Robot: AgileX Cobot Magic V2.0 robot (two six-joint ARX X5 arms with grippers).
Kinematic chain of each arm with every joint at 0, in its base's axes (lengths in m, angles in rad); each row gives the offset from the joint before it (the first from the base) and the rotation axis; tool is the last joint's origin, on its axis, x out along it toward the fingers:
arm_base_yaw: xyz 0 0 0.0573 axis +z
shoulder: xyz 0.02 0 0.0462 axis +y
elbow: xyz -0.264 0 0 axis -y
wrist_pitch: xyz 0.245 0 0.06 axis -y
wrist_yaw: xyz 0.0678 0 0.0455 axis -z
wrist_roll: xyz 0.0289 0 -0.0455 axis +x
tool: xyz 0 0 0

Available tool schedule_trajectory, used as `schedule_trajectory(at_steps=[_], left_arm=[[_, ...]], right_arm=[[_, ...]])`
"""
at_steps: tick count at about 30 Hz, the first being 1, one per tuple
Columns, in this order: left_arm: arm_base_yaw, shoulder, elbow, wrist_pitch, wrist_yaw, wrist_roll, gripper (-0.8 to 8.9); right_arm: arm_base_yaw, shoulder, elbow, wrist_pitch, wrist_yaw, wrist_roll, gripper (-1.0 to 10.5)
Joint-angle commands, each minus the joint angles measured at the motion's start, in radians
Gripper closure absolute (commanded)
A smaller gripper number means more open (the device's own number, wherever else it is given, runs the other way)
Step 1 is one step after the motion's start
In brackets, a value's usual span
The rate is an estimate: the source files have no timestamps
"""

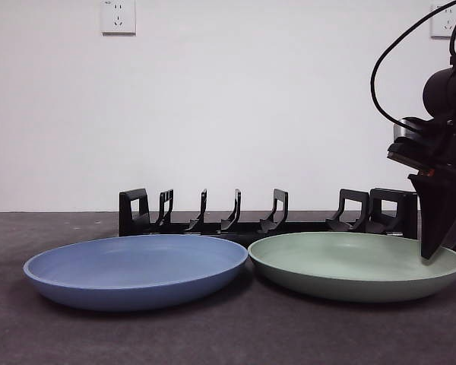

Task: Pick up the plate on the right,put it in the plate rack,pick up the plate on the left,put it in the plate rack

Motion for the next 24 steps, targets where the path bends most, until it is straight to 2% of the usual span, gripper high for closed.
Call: schedule_trajectory(at_steps=[1, 5, 12, 16, 24], left_arm=[[-0.002, 0.001, 0.002, 0.003, 0.000, 0.013, 2.18], [-0.002, 0.002, 0.002, 0.002, 0.000, 0.021, 2.18], [-0.002, 0.002, 0.002, -0.001, 0.000, 0.032, 2.18], [-0.003, 0.002, 0.002, 0.000, 0.000, 0.038, 2.18], [-0.034, 0.002, 0.002, 0.000, -0.004, 0.064, 2.18]], right_arm=[[0.002, 0.010, 0.001, 0.013, 0.013, 0.012, 9.7], [0.002, 0.010, 0.001, 0.027, 0.057, 0.014, 9.6], [-0.026, -0.038, 0.007, -0.005, 0.054, 0.013, 9.6], [-0.048, -0.122, 0.049, -0.074, 0.016, 0.005, 9.6], [-0.052, -0.302, 0.217, -0.236, 0.008, -0.002, 9.6]])
